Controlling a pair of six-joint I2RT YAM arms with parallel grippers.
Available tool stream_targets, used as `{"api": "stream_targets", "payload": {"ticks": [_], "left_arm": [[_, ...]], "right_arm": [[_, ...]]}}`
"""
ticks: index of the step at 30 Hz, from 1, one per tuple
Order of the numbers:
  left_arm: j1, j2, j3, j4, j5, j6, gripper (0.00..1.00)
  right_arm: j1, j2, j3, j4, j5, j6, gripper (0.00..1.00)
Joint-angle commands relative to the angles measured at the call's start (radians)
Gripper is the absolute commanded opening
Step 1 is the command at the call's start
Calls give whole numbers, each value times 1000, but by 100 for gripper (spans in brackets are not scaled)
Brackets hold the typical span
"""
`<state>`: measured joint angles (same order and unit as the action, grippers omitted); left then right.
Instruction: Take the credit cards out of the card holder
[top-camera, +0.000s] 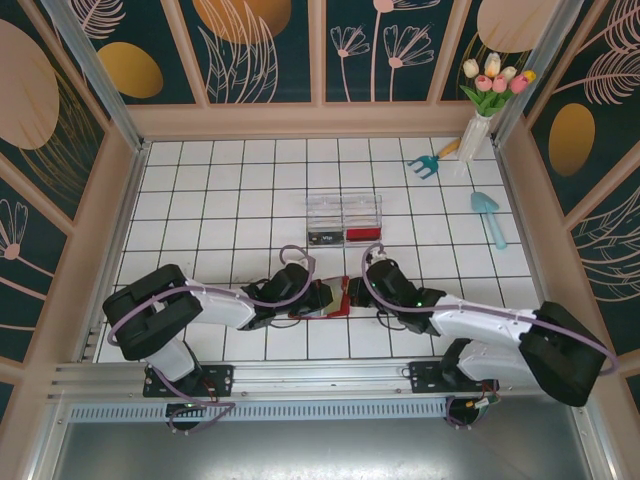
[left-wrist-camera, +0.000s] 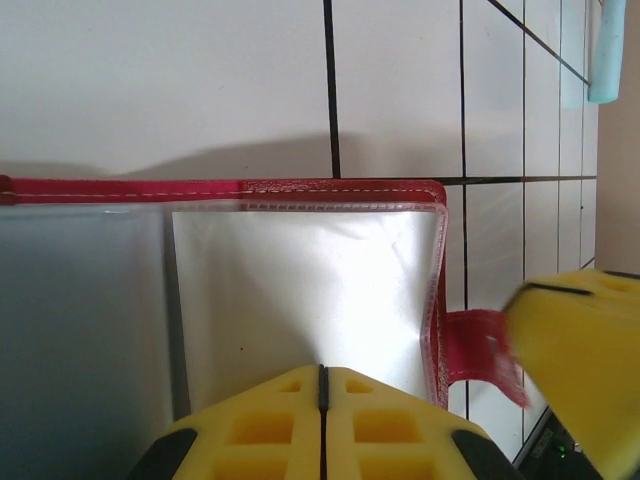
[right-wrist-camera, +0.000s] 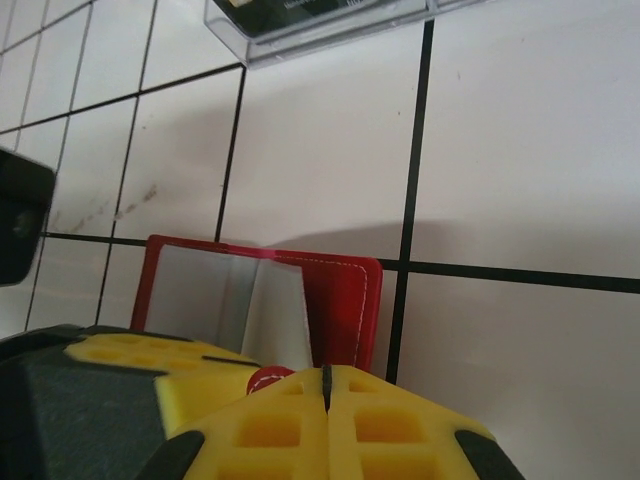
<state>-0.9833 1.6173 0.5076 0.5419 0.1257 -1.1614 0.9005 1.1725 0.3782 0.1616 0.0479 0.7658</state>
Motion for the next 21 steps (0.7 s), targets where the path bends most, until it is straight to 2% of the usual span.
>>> {"api": "stream_targets", "payload": {"ticks": [1,7,10,12,21], "left_arm": [[-2,-54,-12,-23,-24,1,10],[-2,-172,23,-211,-107,58,16],[5,-251,9,-305,-188,73,29],[24,-285,-16,-333,-211,75,43],[72,-259,-79,-274,-161,68,47]], "right_arm": [[-17,63,39,84,-73,4,6],[-22,163,67,65,-57,-9,6],[-22,195,67,64,-55,-11,6],[-23,207,65,64,-54,-16,6],[-23,219,57,65,-53,-21,6]]}}
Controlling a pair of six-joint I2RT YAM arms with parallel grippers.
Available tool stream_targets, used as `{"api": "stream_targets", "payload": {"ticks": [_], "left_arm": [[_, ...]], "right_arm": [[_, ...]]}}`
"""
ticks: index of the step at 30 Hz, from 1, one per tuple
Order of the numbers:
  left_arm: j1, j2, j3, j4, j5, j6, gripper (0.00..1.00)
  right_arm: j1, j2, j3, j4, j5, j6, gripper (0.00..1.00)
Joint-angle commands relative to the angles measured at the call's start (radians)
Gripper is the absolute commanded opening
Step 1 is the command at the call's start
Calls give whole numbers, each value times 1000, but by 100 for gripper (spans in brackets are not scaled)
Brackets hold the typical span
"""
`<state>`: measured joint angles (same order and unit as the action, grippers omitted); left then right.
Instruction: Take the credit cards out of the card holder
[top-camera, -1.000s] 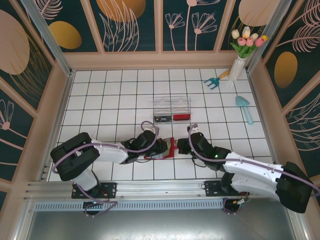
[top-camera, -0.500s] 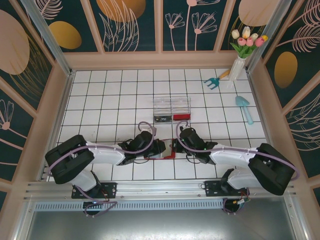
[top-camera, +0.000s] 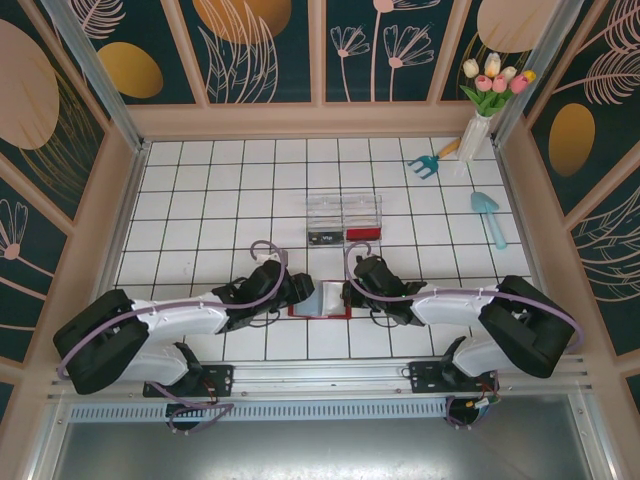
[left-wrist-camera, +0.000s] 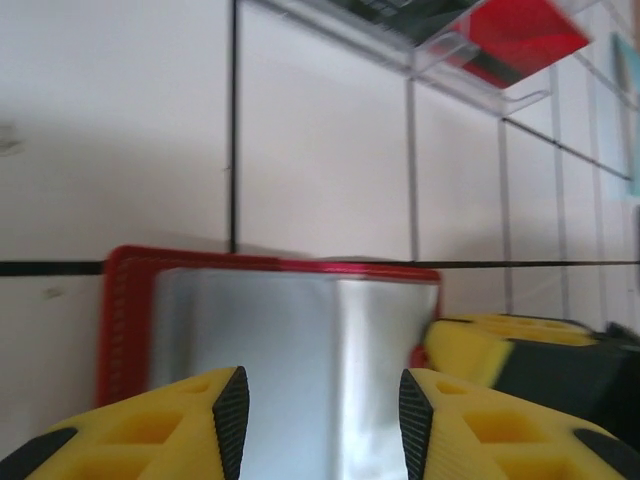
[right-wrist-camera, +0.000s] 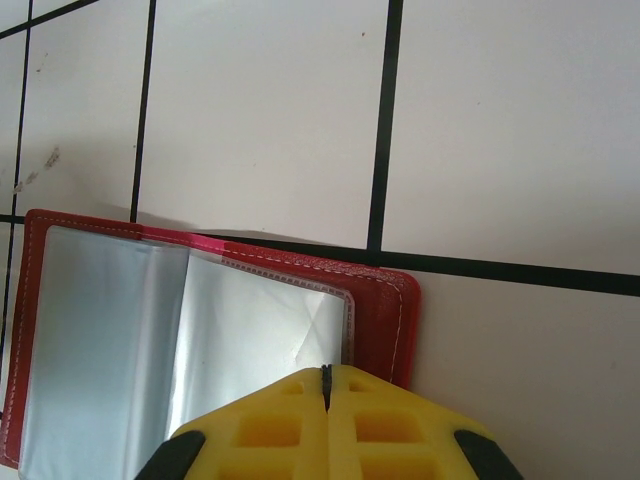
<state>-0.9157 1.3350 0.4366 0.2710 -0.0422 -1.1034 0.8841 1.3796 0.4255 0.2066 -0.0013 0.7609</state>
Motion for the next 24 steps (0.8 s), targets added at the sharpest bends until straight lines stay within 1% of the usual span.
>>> {"api": "stream_targets", "payload": {"ticks": [1,11,24], "left_arm": [[6,37,-5,-4,7,6,48],[5,55,-2,-60,-42,-4,48],[6,95,5,74,92,19,45]], "right_arm": [[-7,13,9,22,-6,-14,6],[-6,5,9,16,-4,-17,6],[-7,5,4,20,-3,-12,6]]}}
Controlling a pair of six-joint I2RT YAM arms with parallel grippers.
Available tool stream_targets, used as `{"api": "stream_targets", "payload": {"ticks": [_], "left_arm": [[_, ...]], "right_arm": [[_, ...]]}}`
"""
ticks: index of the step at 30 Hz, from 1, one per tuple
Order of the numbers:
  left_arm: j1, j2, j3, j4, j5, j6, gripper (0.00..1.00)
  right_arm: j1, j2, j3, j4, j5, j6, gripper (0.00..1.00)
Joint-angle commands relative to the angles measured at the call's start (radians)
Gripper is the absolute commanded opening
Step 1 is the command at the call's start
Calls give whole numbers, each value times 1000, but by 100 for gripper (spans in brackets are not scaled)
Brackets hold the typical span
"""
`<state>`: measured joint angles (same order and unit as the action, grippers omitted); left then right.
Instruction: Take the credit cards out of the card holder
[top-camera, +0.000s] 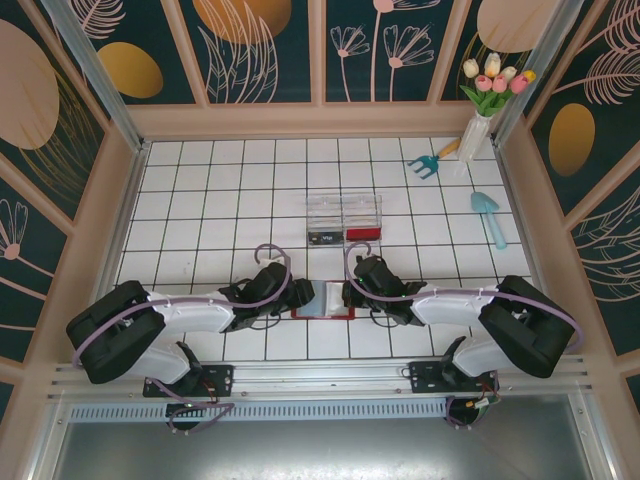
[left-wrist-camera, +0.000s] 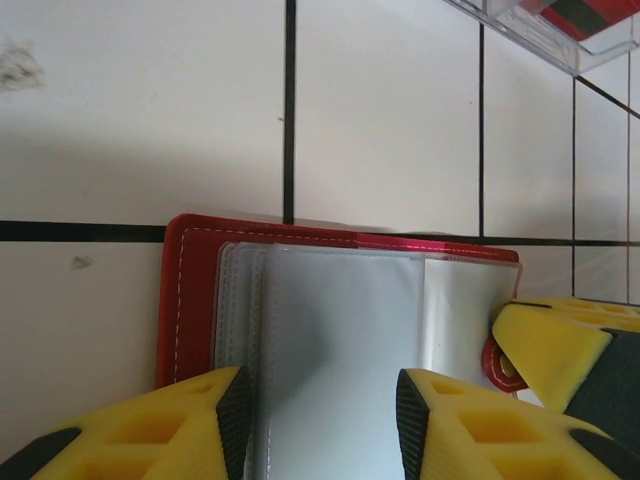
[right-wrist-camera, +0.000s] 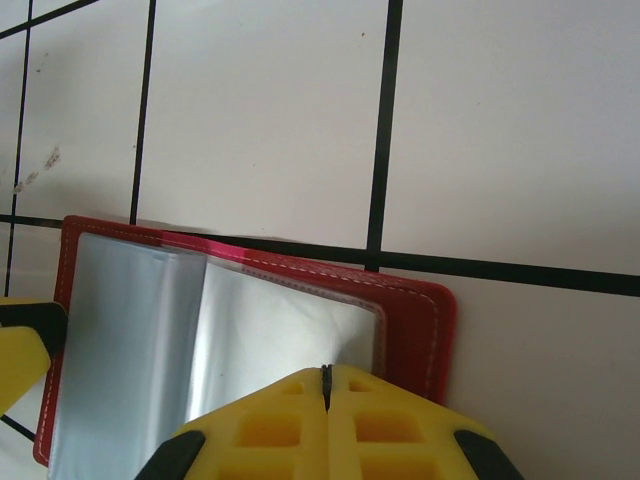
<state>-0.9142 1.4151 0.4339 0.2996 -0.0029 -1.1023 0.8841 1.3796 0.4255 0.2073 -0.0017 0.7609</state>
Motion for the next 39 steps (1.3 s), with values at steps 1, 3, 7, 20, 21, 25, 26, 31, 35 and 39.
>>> {"api": "stream_targets", "payload": {"ticks": [1,3,7,20,21,25,26,31,35,39], "left_arm": [[3,14,4,69,66,18,45],[4,6,-8,130,103,19,45],[2,-16,6,156,128,23,45],[-54,120,121,236,203,55,44],[-62,139,133,239,210,56,43],[-87,211,166,276,237,45,41],[-90,221,170,281,246,44,40],[-97,172,157,212,174,57,37],[-94,18,117,84,56,89,35],[-88,-83,94,-39,-42,110,32]], "right_arm": [[-6,4,4,17,-2,-14,6],[-7,1,2,18,0,-12,6],[-7,1,-4,21,2,-9,6],[-10,-112,-14,-36,63,-3,7],[-12,-144,-16,-55,79,-3,7],[-36,-295,-36,-121,105,-12,11],[-42,-321,-42,-130,103,-16,11],[-62,-373,-53,-146,77,-23,13],[-60,-337,-39,-97,21,-20,13],[-52,-271,2,-51,-40,-18,13]]}}
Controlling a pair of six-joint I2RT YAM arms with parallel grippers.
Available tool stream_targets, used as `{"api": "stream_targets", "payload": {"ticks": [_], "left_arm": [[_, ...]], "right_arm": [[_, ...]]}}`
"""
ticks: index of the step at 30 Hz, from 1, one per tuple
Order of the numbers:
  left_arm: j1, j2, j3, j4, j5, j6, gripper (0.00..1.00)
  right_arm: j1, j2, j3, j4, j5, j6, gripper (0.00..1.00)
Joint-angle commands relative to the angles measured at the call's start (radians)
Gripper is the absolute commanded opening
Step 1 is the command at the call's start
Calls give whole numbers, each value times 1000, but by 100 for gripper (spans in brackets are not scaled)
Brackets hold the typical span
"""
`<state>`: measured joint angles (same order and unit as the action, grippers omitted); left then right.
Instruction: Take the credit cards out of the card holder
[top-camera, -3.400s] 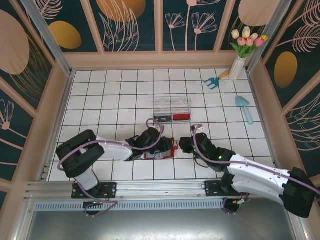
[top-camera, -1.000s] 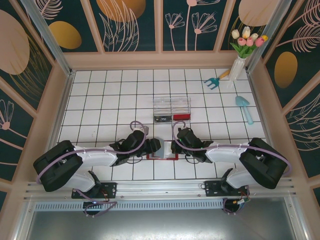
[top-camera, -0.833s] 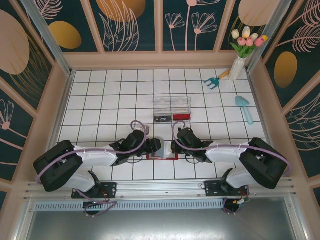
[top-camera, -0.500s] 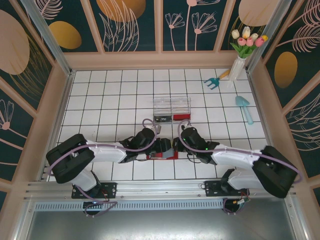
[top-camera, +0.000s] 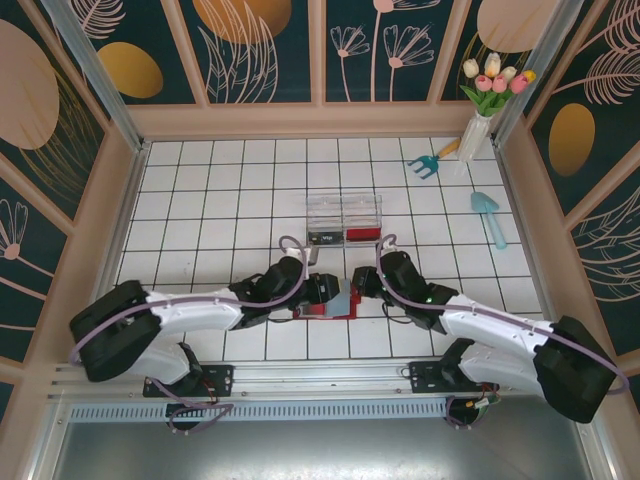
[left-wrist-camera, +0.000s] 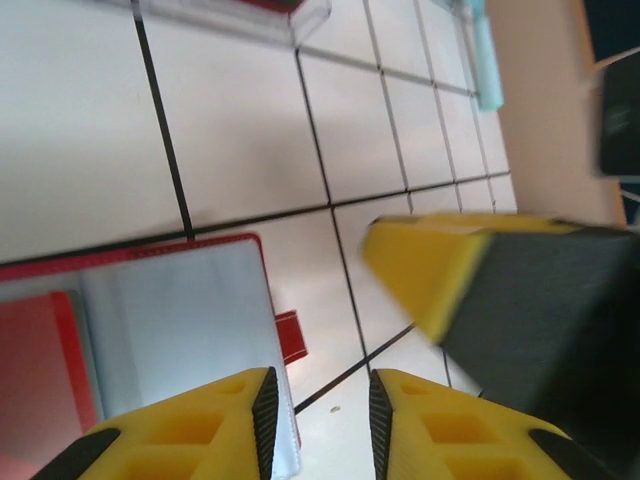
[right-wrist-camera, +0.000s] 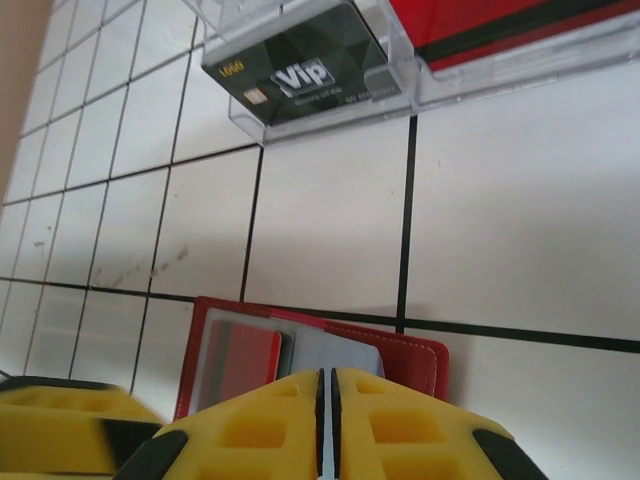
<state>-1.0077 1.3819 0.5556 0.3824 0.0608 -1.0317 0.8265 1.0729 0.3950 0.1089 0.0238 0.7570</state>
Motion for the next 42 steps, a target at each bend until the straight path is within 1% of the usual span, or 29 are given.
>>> {"api": "stream_targets", "payload": {"ticks": [1,3,5,7,9,10,11,13,15,22,26,33,37,42], "left_arm": [[12,-70,-40,-134,-118,38,32],[44,-103,-69,-161,-135,26,28],[83,-124,-105,-156,-124,19,26],[113,-132,-143,-133,-111,5,18],[124,-118,-152,-120,-98,8,15],[126,-107,-151,-118,-95,9,7],[127,-98,-152,-115,-91,9,4],[132,-80,-165,-87,-81,2,0],[134,-63,-178,-65,-69,0,0],[135,6,-193,21,-5,-5,0],[135,31,-199,40,20,-12,0],[135,64,-194,-28,4,-30,0],[135,85,-193,-45,-2,-38,0],[136,107,-182,-38,12,-35,0]], "right_arm": [[9,57,43,60,-82,-11,13],[28,113,73,78,-107,-1,13],[56,169,99,98,-126,3,14],[73,229,119,125,-150,24,15],[74,273,109,177,-185,51,14],[74,296,100,206,-200,62,14],[75,311,94,227,-212,74,14],[75,341,78,270,-242,99,17],[74,365,73,292,-265,113,17],[76,402,71,278,-269,136,17],[76,418,68,271,-277,147,17],[76,448,73,234,-278,151,17],[76,447,76,204,-266,152,20],[76,459,76,254,-305,158,20]]}}
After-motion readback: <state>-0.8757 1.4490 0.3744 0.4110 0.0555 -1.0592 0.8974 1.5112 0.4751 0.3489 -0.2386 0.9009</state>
